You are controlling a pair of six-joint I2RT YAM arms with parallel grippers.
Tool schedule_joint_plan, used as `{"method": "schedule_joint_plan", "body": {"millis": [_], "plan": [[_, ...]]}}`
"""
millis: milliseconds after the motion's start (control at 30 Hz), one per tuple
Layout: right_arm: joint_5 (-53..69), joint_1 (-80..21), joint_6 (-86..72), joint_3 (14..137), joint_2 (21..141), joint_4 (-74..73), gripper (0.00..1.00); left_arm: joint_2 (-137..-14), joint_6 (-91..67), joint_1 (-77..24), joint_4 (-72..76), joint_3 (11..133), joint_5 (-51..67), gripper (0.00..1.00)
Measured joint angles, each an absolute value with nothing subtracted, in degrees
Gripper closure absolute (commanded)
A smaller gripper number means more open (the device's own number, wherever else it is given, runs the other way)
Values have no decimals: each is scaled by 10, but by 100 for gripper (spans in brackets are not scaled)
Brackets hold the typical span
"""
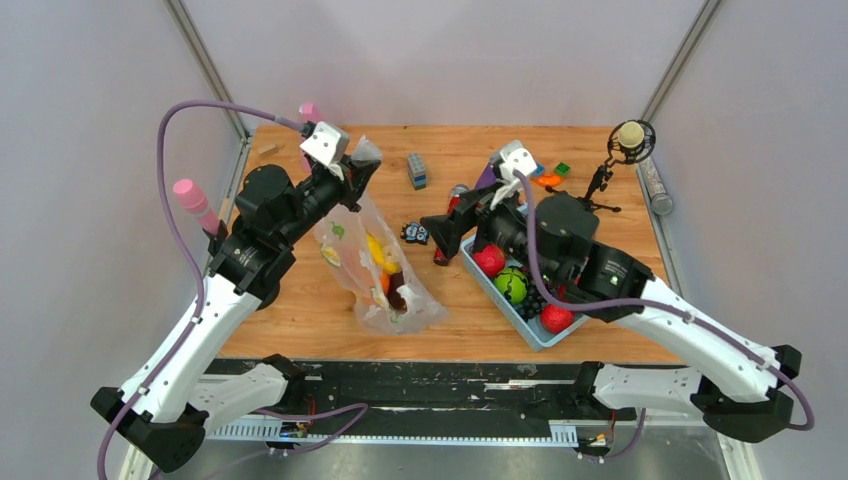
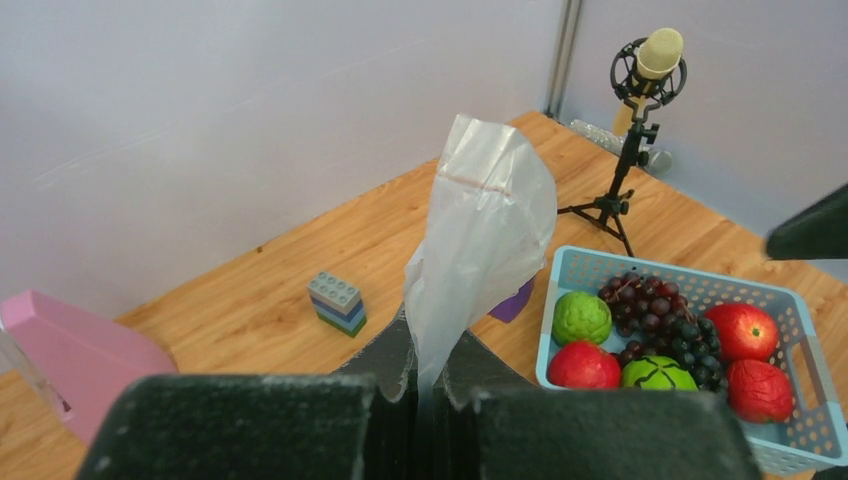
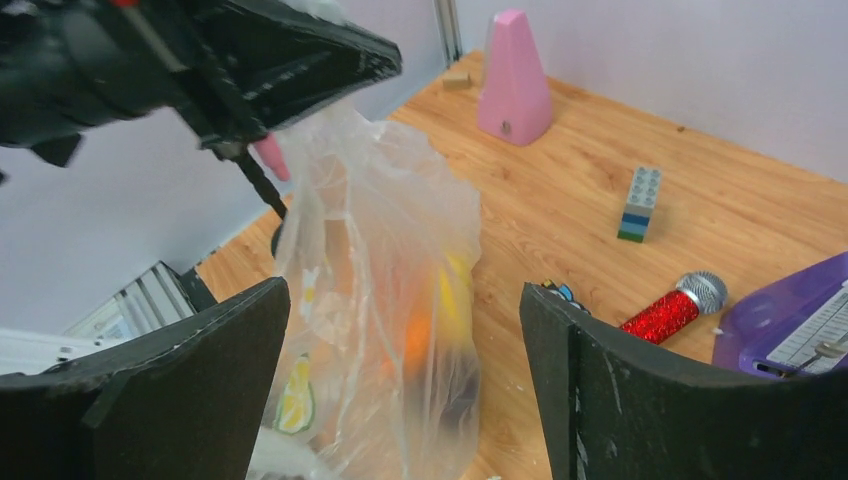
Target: Untie the knot of the plastic bag and take out the fruit
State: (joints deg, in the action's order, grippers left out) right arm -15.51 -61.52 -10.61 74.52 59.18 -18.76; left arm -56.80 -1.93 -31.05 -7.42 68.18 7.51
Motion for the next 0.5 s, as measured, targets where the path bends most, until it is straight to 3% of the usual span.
{"method": "schedule_joint_plan", "body": {"millis": [200, 500], "plan": [[-64, -552, -139, 758, 667, -236, 12, -568, -20, -310, -74, 682, 80, 100], [18, -550, -171, 758, 732, -243, 14, -568, -20, -310, -75, 682, 88, 100]]}}
